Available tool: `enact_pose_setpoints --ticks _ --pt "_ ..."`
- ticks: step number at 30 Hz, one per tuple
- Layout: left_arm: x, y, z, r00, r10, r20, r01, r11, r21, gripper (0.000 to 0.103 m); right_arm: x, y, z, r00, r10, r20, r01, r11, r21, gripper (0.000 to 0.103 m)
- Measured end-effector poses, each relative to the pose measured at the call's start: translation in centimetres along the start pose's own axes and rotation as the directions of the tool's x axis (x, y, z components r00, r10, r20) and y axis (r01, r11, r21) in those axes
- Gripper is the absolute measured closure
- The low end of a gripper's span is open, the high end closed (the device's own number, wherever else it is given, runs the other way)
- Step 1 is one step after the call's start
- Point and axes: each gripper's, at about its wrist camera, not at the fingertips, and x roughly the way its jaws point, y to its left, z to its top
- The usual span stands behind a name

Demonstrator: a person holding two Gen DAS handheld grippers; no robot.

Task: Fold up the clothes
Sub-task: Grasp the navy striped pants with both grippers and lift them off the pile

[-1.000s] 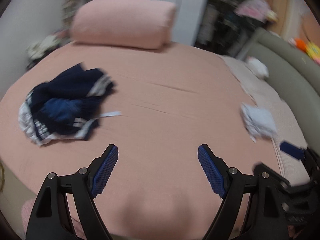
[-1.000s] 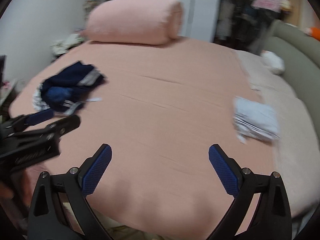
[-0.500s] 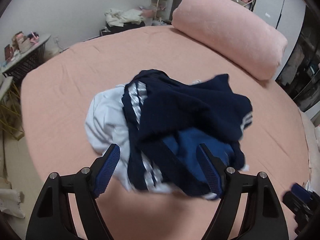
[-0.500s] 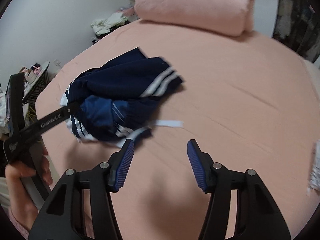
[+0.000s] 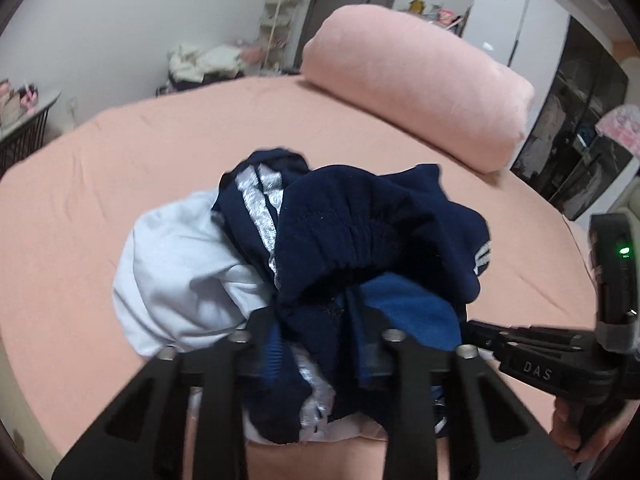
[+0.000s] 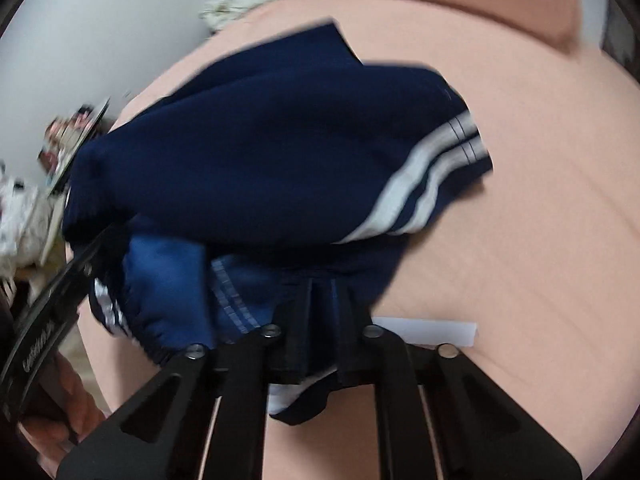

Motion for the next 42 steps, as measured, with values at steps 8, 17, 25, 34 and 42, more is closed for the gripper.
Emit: enact_pose_setpoints --ticks 8,17,25,34,42 --pt "-2.8 -3.8 -0.7 0.993 -0.121 0.011 0.12 0.991 0.06 0.086 -5.3 0.5 -3.1 0.978 -0.192 0.081 0.2 0.975 -0.099 0.102" --pt "-3.2 -2.7 -1.3 0.997 -0.079 -0.018 0.078 0.994 -0.073 0.08 -4.1 -1.7 -4.4 0.999 -0.051 -0.012 0.051 0.998 0.037 0.069" --pt "-0.6 -1.3 -1.9 0.975 -0.189 -0.118 0.166 0.97 -0.178 0.045 2.4 -1.6 -1.9 0.998 -0.018 -0.066 0.024 0.996 0.086 0.066" --pt "1.4 -4.2 -2.7 0.945 -0.271 -0.185 0.25 0.96 -0.13 0.062 0.1 -2.7 -1.9 0.957 -0.287 0.048 0.284 0.957 0.056 0.098" --pt "1.2 -9.3 -4.3 0.898 -0.354 -0.261 0.356 0.933 -0.04 0.051 -8.3 -7.1 -7.0 0.92 -0.378 0.105 0.358 0.918 0.168 0.098"
